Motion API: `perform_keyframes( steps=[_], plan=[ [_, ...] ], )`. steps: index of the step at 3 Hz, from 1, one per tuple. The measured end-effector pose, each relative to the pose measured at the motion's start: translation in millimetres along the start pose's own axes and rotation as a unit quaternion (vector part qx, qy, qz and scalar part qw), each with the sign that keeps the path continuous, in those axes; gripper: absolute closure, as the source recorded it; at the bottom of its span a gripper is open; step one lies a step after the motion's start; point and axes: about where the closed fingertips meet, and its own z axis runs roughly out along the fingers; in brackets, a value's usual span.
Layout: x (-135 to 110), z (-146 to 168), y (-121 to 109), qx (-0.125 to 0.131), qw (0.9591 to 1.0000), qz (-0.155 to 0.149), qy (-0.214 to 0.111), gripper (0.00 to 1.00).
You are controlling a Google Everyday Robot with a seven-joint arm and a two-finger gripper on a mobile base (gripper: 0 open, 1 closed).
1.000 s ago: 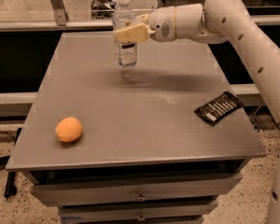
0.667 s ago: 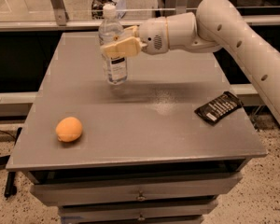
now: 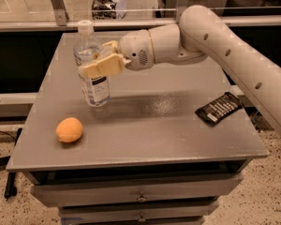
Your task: Move blue plastic bottle near orange
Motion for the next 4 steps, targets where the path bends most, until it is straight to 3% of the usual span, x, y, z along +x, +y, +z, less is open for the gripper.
perform_keyframes(
  steps=[1,3,4],
  plan=[
    [1.7,13.1,21.3,-0.027,0.9996,-0.005,-0.008,1.0],
    [15.9,27.7,35.1,-0.04,0.9988,-0.025,-0.011,1.0],
    [21.1,31.4,37.7,-0.044,0.9982,-0.04,-0.008,0.82]
  ],
)
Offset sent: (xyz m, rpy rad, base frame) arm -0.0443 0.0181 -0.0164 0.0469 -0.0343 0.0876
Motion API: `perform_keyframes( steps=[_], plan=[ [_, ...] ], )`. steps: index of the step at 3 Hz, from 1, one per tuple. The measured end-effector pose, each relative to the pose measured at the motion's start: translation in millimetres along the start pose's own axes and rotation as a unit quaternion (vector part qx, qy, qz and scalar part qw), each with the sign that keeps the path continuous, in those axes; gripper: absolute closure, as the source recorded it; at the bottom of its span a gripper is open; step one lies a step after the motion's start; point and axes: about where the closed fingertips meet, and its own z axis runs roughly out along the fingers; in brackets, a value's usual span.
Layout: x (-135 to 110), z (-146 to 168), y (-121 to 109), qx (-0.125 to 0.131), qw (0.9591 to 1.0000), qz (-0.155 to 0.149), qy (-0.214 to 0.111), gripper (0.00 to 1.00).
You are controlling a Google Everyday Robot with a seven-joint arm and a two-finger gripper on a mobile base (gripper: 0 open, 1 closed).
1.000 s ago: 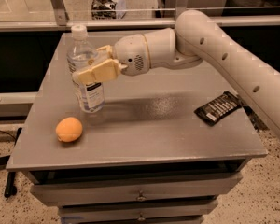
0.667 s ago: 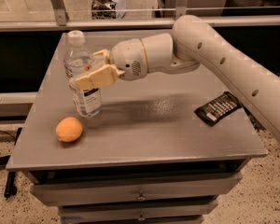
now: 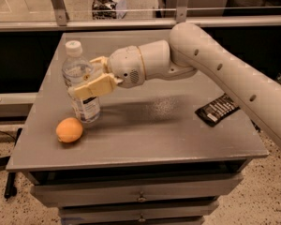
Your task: Move blue plastic bottle near orange
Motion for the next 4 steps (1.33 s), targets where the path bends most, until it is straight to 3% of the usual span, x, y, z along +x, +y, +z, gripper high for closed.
perform_keyframes(
  steps=[3,4],
  plan=[
    [8.1,8.3,8.6,-0.022,0.9996,-0.016,0.004,0.11],
    [9.2,9.1,9.8,-0.024,0.9996,-0.015,0.005,0.0]
  ],
)
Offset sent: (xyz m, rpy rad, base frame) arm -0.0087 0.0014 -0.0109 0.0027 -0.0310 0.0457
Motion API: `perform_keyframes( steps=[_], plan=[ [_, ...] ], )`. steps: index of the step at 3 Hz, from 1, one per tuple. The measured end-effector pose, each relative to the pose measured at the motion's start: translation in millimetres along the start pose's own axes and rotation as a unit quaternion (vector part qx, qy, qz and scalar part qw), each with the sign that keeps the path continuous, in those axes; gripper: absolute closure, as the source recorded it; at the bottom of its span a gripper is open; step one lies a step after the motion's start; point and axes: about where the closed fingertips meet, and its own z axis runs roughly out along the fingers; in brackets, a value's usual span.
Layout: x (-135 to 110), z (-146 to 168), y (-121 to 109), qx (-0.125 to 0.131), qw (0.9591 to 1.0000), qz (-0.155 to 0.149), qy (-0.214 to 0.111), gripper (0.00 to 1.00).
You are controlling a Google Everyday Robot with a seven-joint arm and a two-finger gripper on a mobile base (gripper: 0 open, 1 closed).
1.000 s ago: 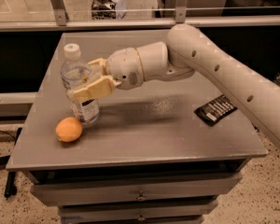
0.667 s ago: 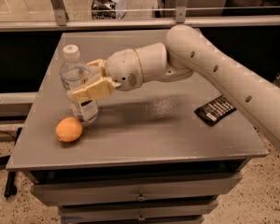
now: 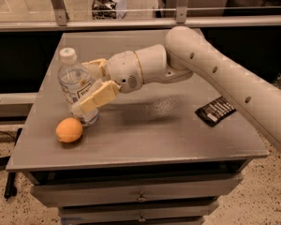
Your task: Move blue plastic bottle near orange
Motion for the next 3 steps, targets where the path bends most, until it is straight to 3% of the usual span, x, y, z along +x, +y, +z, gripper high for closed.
perform_keyframes(
  steps=[2,3],
  plan=[
    [2.4,-4.0,-1.7,0.004,1.0,0.002,0.002,0.0],
    [10.9,-34.6,-17.9,0.036,0.9992,0.001,0.015,0.0]
  ],
)
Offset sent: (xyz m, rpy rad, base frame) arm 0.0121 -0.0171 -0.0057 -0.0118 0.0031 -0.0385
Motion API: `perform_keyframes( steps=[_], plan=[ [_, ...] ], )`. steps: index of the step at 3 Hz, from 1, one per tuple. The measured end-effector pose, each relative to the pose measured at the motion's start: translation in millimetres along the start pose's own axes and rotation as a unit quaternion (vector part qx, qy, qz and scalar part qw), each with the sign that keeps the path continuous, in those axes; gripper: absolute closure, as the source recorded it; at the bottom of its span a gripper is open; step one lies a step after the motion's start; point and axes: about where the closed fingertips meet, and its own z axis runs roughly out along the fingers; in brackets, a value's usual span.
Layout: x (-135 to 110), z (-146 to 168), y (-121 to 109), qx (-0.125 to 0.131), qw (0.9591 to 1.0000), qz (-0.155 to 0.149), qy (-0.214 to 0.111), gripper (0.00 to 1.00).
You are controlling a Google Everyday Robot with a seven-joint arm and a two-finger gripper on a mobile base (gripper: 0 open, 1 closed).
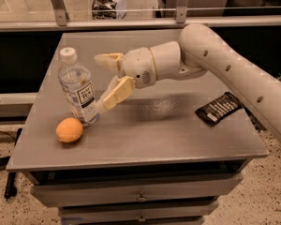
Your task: Move blue plastic bottle near orange
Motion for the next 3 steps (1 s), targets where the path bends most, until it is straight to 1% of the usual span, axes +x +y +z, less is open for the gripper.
perform_keyframes(
  steps=[1,2,3],
  plan=[
    [5.1,-63.9,-31.4,0.071,0.9971,-0.012,0.025,0.0],
    [-2.3,-136.5,-64.0,0.163,0.9851,-0.014,0.053,0.0],
    [-4.0,-144.3,-67.5,0.171,0.9836,-0.016,0.055,0.0]
  ],
)
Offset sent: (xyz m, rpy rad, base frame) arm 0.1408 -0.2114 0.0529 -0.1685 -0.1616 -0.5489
